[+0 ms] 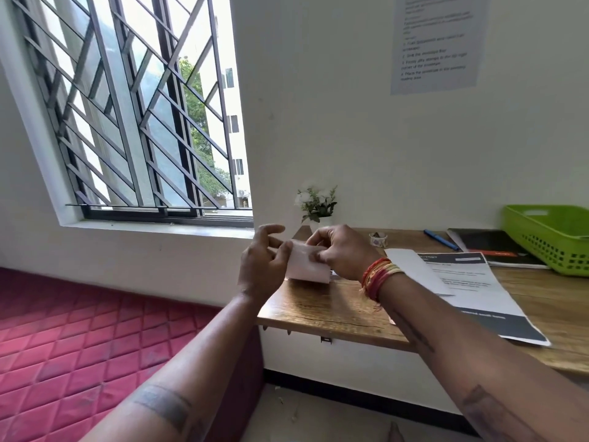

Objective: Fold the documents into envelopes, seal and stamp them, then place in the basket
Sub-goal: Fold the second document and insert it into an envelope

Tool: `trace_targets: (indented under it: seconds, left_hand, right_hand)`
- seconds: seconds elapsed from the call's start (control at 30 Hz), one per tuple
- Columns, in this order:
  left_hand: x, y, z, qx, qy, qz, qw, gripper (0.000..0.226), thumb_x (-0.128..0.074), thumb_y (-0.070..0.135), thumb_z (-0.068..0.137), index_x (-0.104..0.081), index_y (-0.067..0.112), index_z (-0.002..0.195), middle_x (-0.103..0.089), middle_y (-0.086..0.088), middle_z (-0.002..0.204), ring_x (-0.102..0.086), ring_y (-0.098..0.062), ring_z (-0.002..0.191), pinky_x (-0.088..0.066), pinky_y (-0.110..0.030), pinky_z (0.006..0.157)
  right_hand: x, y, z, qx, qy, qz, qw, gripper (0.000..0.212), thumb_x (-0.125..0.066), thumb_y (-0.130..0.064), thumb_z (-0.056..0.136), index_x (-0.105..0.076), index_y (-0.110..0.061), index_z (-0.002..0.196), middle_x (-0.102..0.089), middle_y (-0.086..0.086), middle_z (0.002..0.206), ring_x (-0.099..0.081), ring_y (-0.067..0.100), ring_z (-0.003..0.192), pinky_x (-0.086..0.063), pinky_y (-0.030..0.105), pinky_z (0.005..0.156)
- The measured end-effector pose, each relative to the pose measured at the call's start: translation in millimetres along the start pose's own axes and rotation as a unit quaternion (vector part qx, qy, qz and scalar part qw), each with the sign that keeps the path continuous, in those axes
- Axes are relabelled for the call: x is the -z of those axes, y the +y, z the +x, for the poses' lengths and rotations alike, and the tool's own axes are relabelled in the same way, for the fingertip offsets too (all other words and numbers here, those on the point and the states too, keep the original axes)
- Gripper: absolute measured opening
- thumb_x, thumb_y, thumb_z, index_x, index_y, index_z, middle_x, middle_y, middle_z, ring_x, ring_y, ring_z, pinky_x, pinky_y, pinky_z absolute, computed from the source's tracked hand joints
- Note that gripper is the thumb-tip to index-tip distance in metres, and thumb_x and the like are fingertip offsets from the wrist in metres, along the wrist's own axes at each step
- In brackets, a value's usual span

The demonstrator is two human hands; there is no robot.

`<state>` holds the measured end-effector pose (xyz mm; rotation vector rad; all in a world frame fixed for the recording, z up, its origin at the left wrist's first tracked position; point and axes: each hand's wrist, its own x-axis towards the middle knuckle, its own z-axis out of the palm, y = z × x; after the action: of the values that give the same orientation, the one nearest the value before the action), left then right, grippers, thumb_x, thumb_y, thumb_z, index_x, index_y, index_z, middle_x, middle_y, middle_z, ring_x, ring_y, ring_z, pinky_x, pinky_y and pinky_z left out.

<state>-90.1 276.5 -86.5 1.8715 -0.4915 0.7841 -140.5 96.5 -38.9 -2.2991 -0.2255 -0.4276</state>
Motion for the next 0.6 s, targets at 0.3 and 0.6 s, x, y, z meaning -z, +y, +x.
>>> trace_targets:
  seconds: [0.3,0.6]
  left_hand:
    - [4,-27,-8,0.028,-0.125,-0.013,0.992,0.039,-0.082,0.047,0.077,-0.064,0.038,0.11,-0.068,0.009,0.081,-0.058,-0.006,0.06,-0.051,-0.029,0.064]
    - [5,-29,-12,0.018,-0.152,0.086,0.985,0.037,-0.083,0.041,0.078,-0.065,0.037,0.11,-0.068,0.013,0.092,-0.061,-0.011,0.077,-0.042,-0.024,0.068]
  right_hand:
    - [-2,-11,-4,-0.003,-0.044,-0.043,0.998,0.015,-0.082,-0.03,0.081,-0.074,-0.024,0.093,-0.069,-0.009,0.087,-0.063,0.01,0.082,-0.048,0.024,0.069]
    - [-1,-35,-12,-0.012,-0.048,-0.054,0.997,0.009,-0.077,-0.031,0.085,-0.073,-0.023,0.086,-0.066,-0.011,0.084,-0.06,0.007,0.079,-0.042,0.024,0.063]
